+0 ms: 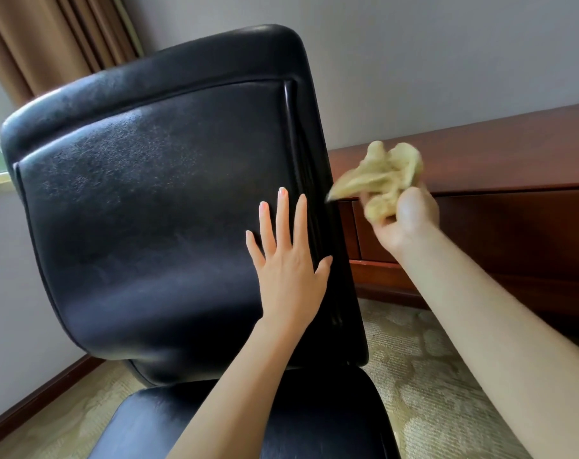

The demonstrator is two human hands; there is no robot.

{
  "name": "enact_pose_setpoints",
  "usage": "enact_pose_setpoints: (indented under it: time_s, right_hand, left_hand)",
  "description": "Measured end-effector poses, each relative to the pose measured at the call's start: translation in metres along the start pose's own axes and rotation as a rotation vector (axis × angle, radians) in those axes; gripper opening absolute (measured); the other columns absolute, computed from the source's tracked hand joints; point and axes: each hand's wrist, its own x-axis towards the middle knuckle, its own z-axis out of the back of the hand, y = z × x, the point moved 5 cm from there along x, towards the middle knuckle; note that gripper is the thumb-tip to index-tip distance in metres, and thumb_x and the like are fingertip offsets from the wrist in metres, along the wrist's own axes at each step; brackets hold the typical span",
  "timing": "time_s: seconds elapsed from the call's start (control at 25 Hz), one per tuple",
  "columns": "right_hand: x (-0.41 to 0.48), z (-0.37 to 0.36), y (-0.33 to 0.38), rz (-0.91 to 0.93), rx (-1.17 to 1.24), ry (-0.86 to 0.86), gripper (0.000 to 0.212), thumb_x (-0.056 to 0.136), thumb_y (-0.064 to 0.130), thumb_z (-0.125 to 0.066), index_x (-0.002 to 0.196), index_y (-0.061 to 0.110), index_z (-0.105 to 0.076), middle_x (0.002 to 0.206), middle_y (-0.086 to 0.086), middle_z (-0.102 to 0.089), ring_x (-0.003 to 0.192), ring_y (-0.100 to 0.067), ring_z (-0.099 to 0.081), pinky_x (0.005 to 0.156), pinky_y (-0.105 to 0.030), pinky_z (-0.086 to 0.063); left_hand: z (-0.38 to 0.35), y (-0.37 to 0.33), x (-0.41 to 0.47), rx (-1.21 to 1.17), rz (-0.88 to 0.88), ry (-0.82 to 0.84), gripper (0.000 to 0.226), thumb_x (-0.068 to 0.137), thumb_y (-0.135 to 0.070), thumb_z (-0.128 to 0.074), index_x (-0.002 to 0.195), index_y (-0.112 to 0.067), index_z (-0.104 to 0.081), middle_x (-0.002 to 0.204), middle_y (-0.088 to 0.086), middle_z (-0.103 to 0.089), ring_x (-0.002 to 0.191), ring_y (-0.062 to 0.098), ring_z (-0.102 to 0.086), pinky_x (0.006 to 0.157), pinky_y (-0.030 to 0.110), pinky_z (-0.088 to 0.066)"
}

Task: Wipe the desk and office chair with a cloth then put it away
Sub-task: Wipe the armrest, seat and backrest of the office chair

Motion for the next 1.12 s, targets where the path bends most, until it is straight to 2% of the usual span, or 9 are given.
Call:
enact_pose_setpoints:
  time_s: [0.08,0.16,0.36,0.52,0.68,0.76,0.84,1.0,1.12]
  right_hand:
    - [0.008,0.002,0.024,0.108,0.097,-0.033,0.026,0.1,0.021,-0.04,0.113,0.019,-0.063,0.111,-0.002,-0.068,0.08,-0.021,-0.067,0.046,-0.017,-0.047]
    - [0.013,0.006,0.043,0.152,0.008,-0.009,0.03,0.1,0.023,-0.041,0.125,0.02,-0.059,0.116,0.0,-0.069,0.083,-0.019,-0.07,0.058,-0.022,-0.053]
    - [0.002,0.022,0.026,0.031,-0.264,0.165,0.033,0.101,0.026,-0.036,0.118,0.017,-0.062,0.096,-0.004,-0.074,0.082,-0.02,-0.072,0.063,-0.032,-0.057]
    - [-0.013,0.03,0.009,0.017,-0.432,0.286,0.032,0.099,0.023,-0.037,0.121,0.022,-0.062,0.104,-0.005,-0.072,0.091,-0.022,-0.07,0.072,-0.035,-0.055]
    - [-0.029,0.028,0.014,0.291,-0.792,0.309,0.032,0.096,0.01,-0.042,0.104,0.029,-0.066,0.087,0.011,-0.07,0.079,-0.001,-0.064,0.066,-0.016,-0.049]
    - [-0.033,0.024,0.021,0.462,-1.017,0.326,0.032,0.093,0.009,-0.047,0.106,0.031,-0.064,0.093,0.018,-0.067,0.085,0.006,-0.059,0.073,-0.01,-0.046]
    - [-0.034,0.022,0.024,0.546,-1.099,0.342,0.031,0.092,0.011,-0.05,0.11,0.034,-0.062,0.102,0.022,-0.063,0.095,0.009,-0.056,0.077,-0.004,-0.043]
    - [-0.018,0.029,0.005,0.434,-1.149,0.373,0.031,0.095,0.015,-0.049,0.112,0.039,-0.056,0.103,0.027,-0.058,0.097,0.013,-0.053,0.074,-0.002,-0.039]
    - [-0.001,0.049,-0.029,0.26,-1.164,0.373,0.029,0.097,0.015,-0.049,0.118,0.032,-0.057,0.111,0.013,-0.06,0.107,-0.005,-0.054,0.084,-0.016,-0.04]
  left_hand:
    - [-0.003,0.001,-0.001,0.008,-0.001,-0.024,0.089,0.084,-0.037,-0.062,0.152,-0.024,-0.006,0.16,-0.001,0.009,0.146,0.023,0.014,0.115,0.049,0.002]
    - [-0.005,0.0,-0.002,-0.005,0.003,-0.039,0.089,0.081,-0.032,-0.063,0.152,-0.025,-0.009,0.16,-0.001,0.006,0.146,0.024,0.012,0.115,0.05,0.0]
    - [-0.006,0.006,-0.002,0.035,-0.025,-0.078,0.09,0.079,-0.033,-0.062,0.151,-0.028,-0.01,0.16,0.0,0.001,0.147,0.025,0.005,0.114,0.051,-0.007]
    - [-0.004,0.006,-0.003,0.034,-0.009,-0.057,0.094,0.077,-0.033,-0.062,0.152,-0.024,-0.006,0.16,-0.004,0.003,0.146,0.02,0.008,0.116,0.048,-0.005]
    - [-0.001,0.009,-0.002,-0.059,0.085,-0.058,0.103,0.072,-0.033,-0.065,0.151,-0.027,0.0,0.158,-0.016,0.006,0.144,0.008,0.015,0.114,0.046,0.005]
    - [0.0,0.008,-0.002,-0.086,0.122,-0.065,0.105,0.069,-0.03,-0.066,0.151,-0.028,0.0,0.158,-0.017,0.007,0.144,0.007,0.015,0.114,0.046,0.005]
    - [0.0,0.005,-0.002,-0.09,0.139,-0.067,0.106,0.068,-0.028,-0.068,0.151,-0.027,-0.001,0.158,-0.016,0.006,0.144,0.008,0.014,0.114,0.047,0.004]
    - [-0.001,0.002,-0.003,-0.074,0.166,-0.078,0.105,0.067,-0.027,-0.067,0.151,-0.028,-0.003,0.158,-0.015,0.004,0.145,0.01,0.011,0.115,0.049,0.0]
    - [-0.003,-0.001,-0.005,-0.06,0.184,-0.086,0.104,0.066,-0.028,-0.065,0.15,-0.027,-0.005,0.159,-0.014,0.003,0.145,0.011,0.009,0.114,0.052,-0.004]
